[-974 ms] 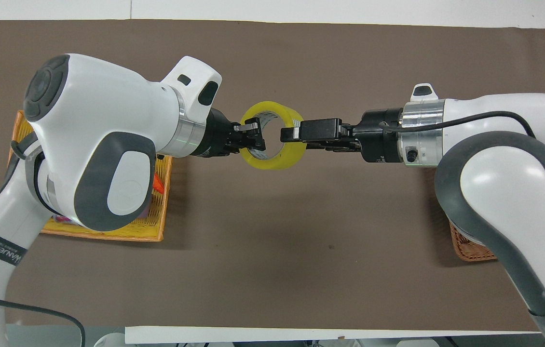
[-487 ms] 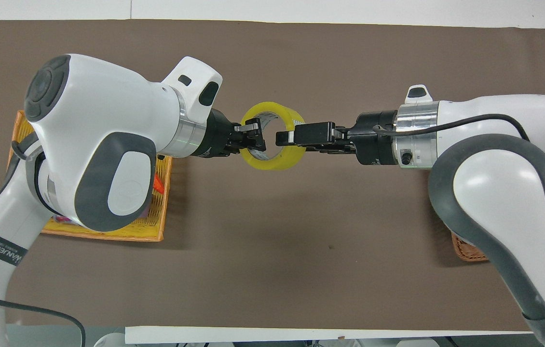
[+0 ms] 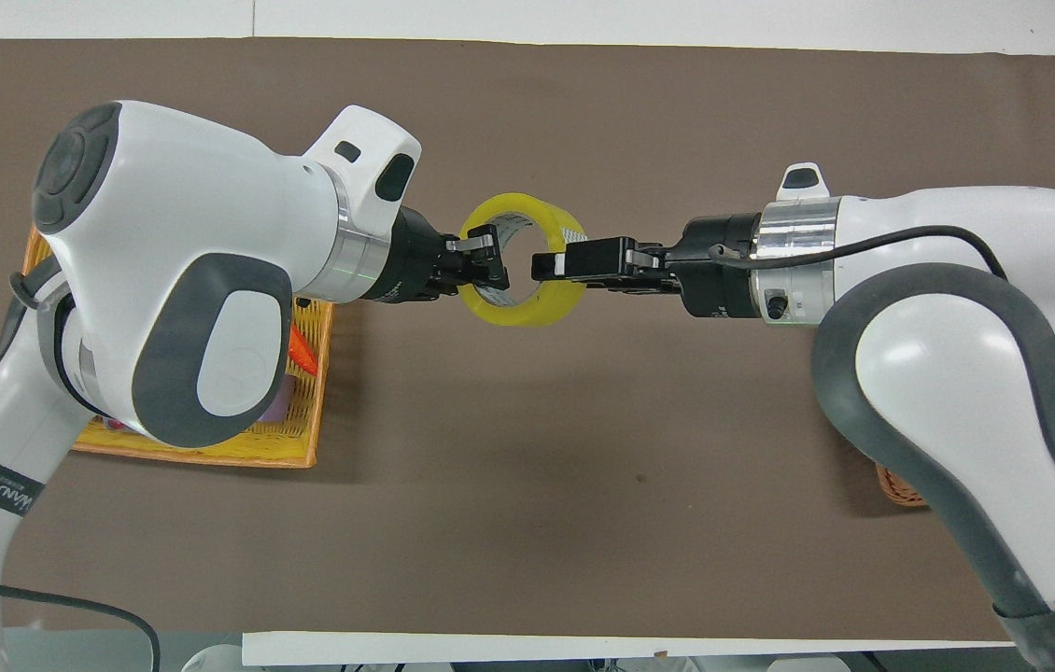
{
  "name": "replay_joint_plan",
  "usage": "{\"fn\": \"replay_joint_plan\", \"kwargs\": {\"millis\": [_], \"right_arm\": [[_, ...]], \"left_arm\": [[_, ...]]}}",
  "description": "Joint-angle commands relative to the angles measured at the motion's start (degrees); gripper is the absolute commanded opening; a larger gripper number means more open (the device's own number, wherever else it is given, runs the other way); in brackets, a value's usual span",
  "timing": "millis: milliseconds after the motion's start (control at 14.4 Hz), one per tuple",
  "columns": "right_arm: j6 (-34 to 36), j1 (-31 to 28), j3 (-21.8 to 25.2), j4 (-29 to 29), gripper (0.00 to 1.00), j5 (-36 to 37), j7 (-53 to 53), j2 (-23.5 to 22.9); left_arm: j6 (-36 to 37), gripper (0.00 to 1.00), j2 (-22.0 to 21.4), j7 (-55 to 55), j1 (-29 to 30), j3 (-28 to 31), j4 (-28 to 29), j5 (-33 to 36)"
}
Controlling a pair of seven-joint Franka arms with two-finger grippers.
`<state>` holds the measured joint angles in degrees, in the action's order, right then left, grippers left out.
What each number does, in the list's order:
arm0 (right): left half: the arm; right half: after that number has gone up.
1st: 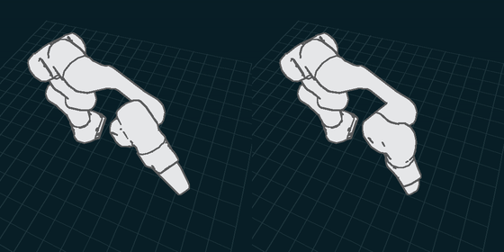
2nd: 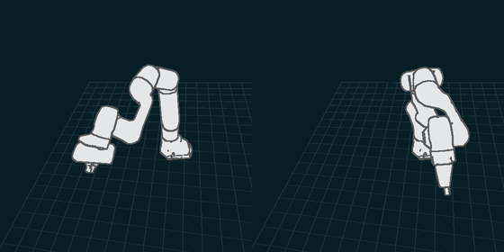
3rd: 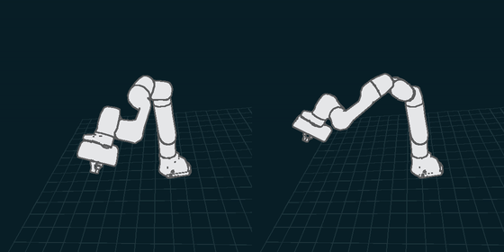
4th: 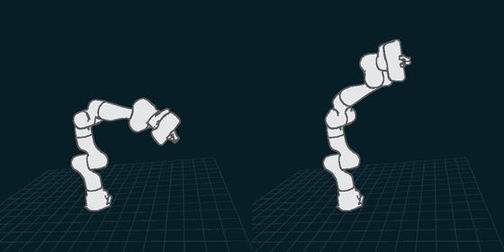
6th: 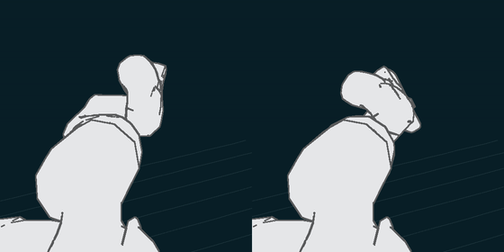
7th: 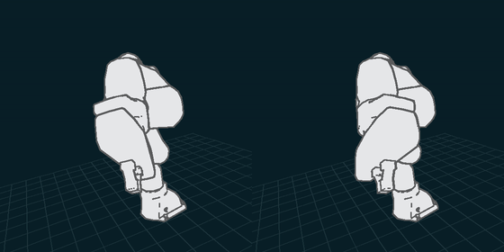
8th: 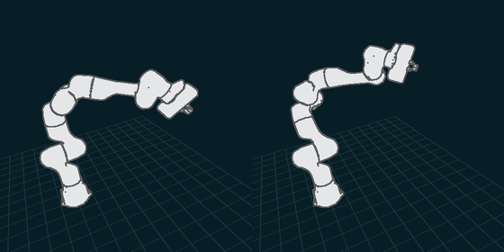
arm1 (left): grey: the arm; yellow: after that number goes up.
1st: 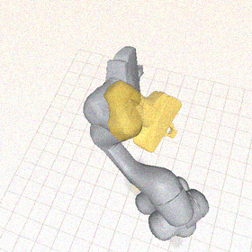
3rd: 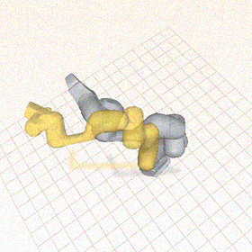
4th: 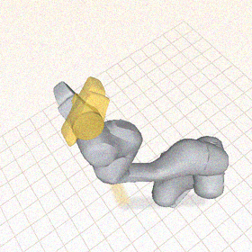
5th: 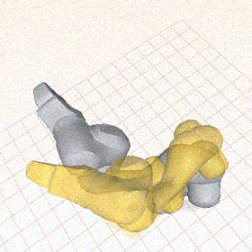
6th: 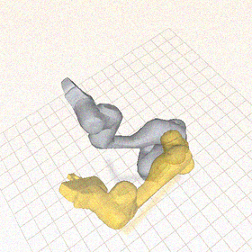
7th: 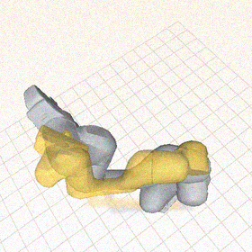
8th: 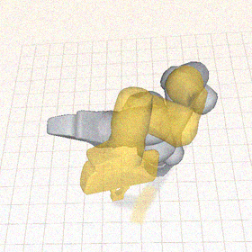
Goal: Move tape to another basket
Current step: 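Carry the tape over the wicker basket while the left gripper withdraws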
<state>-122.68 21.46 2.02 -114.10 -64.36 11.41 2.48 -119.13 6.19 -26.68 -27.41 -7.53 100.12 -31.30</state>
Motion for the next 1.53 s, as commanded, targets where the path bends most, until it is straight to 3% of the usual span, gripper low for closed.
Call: {"fn": "replay_joint_plan", "kwargs": {"millis": [0, 70, 209, 348, 417, 557, 904, 1461], "right_arm": [[-0.8, 0.4, -0.3, 0.6, 0.00, -0.6, 0.8, -0.4], [-0.8, 0.4, -0.3, 0.6, 0.00, -0.6, 0.8, -0.4], [-0.8, 0.4, -0.3, 0.6, 0.00, -0.6, 0.9, -0.4], [-0.8, 0.3, -0.3, 0.6, 0.00, -0.6, 0.9, -0.4], [-0.8, 0.3, -0.3, 0.6, 0.00, -0.6, 0.9, -0.4], [-0.8, 0.3, -0.2, 0.6, 0.00, -0.6, 0.9, -0.4], [-0.8, 0.3, -0.3, 0.6, 0.00, -0.6, 0.9, -0.5], [-0.1, -0.4, -0.2, 0.6, 0.00, -0.6, 1.1, -0.5]], "left_arm": [[0.8, 0.00, -0.8, -1.0, -0.7, 0.1, 0.0, -0.5], [1.8, 0.00, -0.8, -1.0, -0.6, 0.1, -0.2, -0.6], [6.4, 0.19, -1.7, -1.1, 0.0, 0.6, -2.5, -0.9], [10.0, 0.86, -2.3, -1.4, 0.4, 0.9, -4.6, -0.2], [10.1, 0.94, -3.1, -2.1, 0.4, 1.1, -4.6, 0.4], [11.1, 0.99, -3.9, -2.2, 0.9, 1.9, -4.7, 0.4], [17.3, 0.99, -4.5, -2.1, 5.4, 2.2, -7.0, 1.2], [19.9, 0.99, -5.9, 4.1, 18.4, 2.1, -4.5, 17.7]]}}
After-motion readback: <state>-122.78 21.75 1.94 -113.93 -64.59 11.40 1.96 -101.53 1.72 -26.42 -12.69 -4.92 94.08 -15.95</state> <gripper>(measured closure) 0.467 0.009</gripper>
